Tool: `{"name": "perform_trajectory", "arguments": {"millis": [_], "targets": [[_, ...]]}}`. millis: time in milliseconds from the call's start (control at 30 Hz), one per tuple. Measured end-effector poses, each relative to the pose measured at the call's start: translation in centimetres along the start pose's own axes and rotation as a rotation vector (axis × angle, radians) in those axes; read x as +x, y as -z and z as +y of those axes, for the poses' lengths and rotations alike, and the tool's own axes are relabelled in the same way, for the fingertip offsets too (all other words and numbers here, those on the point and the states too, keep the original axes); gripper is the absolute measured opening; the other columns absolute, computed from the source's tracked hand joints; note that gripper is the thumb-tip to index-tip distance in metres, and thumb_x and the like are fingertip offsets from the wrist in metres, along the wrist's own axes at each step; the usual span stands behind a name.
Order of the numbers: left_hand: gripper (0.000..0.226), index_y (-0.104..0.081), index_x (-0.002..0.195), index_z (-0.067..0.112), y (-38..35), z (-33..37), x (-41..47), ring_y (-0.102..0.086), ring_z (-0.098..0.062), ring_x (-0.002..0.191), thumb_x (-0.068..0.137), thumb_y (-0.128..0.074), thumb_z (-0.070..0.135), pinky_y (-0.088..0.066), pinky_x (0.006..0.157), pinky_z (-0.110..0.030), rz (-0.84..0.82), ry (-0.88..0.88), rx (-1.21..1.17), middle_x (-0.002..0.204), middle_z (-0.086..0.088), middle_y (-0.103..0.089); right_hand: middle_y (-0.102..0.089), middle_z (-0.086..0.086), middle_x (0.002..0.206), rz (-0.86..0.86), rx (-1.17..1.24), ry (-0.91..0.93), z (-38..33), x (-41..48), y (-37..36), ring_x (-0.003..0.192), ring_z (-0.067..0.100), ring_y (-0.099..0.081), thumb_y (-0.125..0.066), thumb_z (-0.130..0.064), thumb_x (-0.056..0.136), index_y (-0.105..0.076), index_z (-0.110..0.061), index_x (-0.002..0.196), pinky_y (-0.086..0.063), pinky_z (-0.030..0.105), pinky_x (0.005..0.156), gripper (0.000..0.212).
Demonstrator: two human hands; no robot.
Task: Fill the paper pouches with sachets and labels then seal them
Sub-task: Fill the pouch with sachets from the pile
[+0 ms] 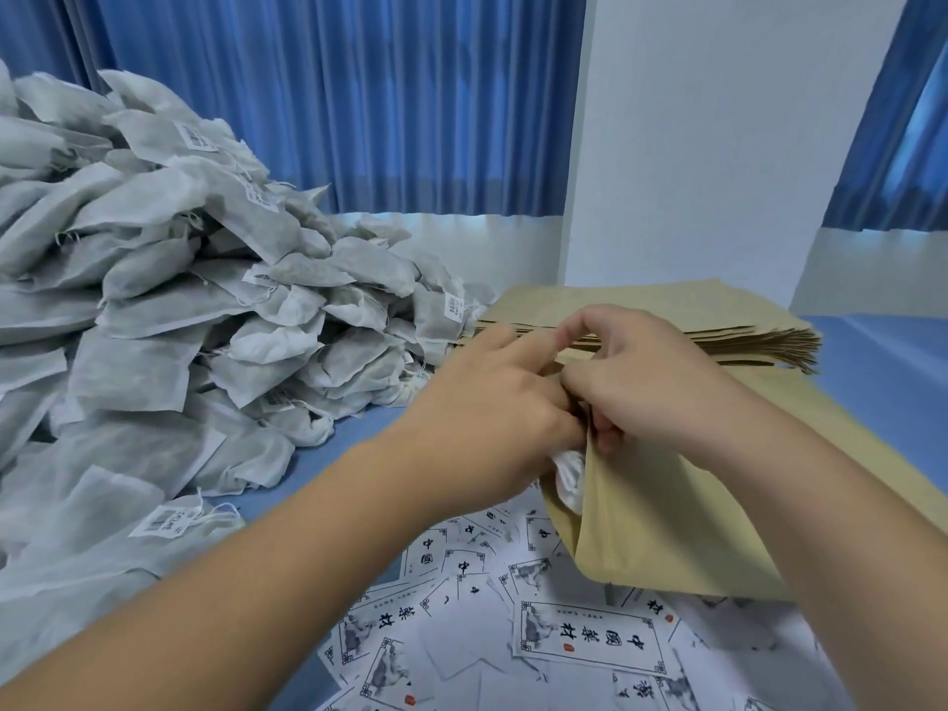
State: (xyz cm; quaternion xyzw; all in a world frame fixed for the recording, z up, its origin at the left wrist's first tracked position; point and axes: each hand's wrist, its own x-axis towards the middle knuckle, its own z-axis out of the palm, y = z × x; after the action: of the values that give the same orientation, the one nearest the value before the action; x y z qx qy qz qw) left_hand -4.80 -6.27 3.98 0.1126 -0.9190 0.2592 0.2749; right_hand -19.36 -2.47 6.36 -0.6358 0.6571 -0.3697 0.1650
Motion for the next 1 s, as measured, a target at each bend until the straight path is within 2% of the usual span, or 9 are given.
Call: {"name": "perform_trajectory", "arguments": {"millis": [133, 233, 333, 467, 700, 733, 833, 900, 1000], "targets": [[0.021, -0.072, 0.066, 0.021, -0.5, -0.1, -0.1, -0.052, -0.024, 0.057, 0.054, -0.071, 0.003, -0.030, 0.049, -0.025, 0.037, 0.138, 0.031, 0.066, 0.007, -0.064, -0.054, -0.002, 0.037, -0.004, 0.006, -0.046, 0.1, 0.1, 0.0, 0.035, 0.014, -0.056, -0.049, -0.011, 0.080, -0.057, -0.024, 0.092, -0.033, 0.016, 0.034, 0.019], [0.016, -0.071, 0.066, 0.019, -0.7, 0.2, -0.5, -0.053, -0.024, 0.054, 0.062, -0.061, 0.007, -0.023, 0.045, -0.021, 0.036, 0.237, 0.024, 0.069, 0.006, -0.064, -0.052, -0.003, 0.035, -0.011, 0.008, -0.052, 0.0, 0.1, -0.2, 0.034, 0.014, -0.055, -0.049, -0.012, 0.080, -0.056, -0.023, 0.092, -0.033, 0.016, 0.033, 0.019], [0.024, -0.067, 0.065, 0.016, -1.3, 0.7, -0.8, -0.049, -0.022, 0.056, 0.071, -0.050, 0.001, -0.022, 0.044, -0.022, 0.117, 0.164, 0.063, 0.068, 0.002, -0.062, -0.050, -0.004, 0.034, -0.002, 0.026, -0.066, -0.1, 0.0, 0.0, 0.033, 0.014, -0.054, -0.048, -0.010, 0.079, -0.057, -0.022, 0.091, -0.032, 0.016, 0.032, 0.019], [0.029, -0.071, 0.076, 0.011, -2.1, 1.1, -1.4, -0.048, -0.020, 0.064, 0.086, -0.050, -0.006, -0.039, 0.046, -0.031, 0.231, -0.011, -0.010, 0.081, -0.001, -0.068, -0.049, -0.004, 0.035, 0.015, 0.072, -0.091, 0.0, 0.0, 0.7, 0.032, 0.014, -0.052, -0.047, -0.007, 0.077, -0.061, -0.020, 0.089, -0.030, 0.015, 0.033, 0.022], [0.009, -0.067, 0.070, 0.002, -2.1, 1.6, -1.5, -0.053, -0.024, 0.075, 0.079, -0.066, 0.000, -0.047, 0.057, -0.032, 0.057, -0.132, -0.325, 0.079, -0.011, -0.063, -0.053, -0.004, 0.039, 0.026, 0.027, -0.093, 0.1, -0.1, 0.0, 0.029, 0.011, -0.047, -0.044, -0.009, 0.074, -0.061, -0.022, 0.085, -0.029, 0.015, 0.034, 0.024], [0.002, -0.067, 0.076, -0.001, -2.0, 1.6, -1.5, -0.052, -0.023, 0.080, 0.077, -0.067, -0.002, -0.047, 0.064, -0.031, 0.030, -0.107, -0.371, 0.085, -0.014, -0.063, -0.053, -0.003, 0.041, 0.042, 0.038, -0.092, 0.1, -0.1, 0.3, 0.030, 0.012, -0.047, -0.044, -0.009, 0.074, -0.062, -0.021, 0.084, -0.029, 0.015, 0.034, 0.024], [0.029, -0.065, 0.105, 0.001, -1.7, 1.6, -1.6, -0.051, -0.017, 0.103, 0.076, -0.069, -0.002, -0.046, 0.082, -0.023, -0.047, 0.104, -0.556, 0.115, -0.012, -0.055, -0.052, -0.004, 0.042, 0.058, 0.079, -0.106, 0.1, -0.2, 1.1, 0.030, 0.013, -0.047, -0.045, -0.007, 0.076, -0.062, -0.015, 0.084, -0.027, 0.015, 0.032, 0.021], [0.041, -0.061, 0.114, 0.007, -1.7, 1.3, -1.7, -0.049, -0.011, 0.107, 0.074, -0.072, 0.005, -0.042, 0.089, -0.020, 0.011, 0.236, -0.564, 0.118, -0.007, -0.053, -0.051, -0.002, 0.041, 0.029, 0.070, -0.114, 0.0, -0.3, 1.3, 0.030, 0.014, -0.048, -0.046, -0.007, 0.078, -0.062, -0.008, 0.085, -0.029, 0.017, 0.034, 0.017], [0.052, -0.060, 0.117, 0.015, -1.7, 0.8, -1.7, -0.053, -0.019, 0.099, 0.069, -0.069, 0.034, -0.044, 0.082, -0.032, 0.051, 0.463, -0.361, 0.113, -0.002, -0.055, -0.051, -0.001, 0.039, -0.012, 0.050, -0.122, -0.3, -0.5, 1.2, 0.031, 0.015, -0.049, -0.047, -0.009, 0.079, -0.061, -0.007, 0.084, -0.033, 0.019, 0.037, 0.015]]}}
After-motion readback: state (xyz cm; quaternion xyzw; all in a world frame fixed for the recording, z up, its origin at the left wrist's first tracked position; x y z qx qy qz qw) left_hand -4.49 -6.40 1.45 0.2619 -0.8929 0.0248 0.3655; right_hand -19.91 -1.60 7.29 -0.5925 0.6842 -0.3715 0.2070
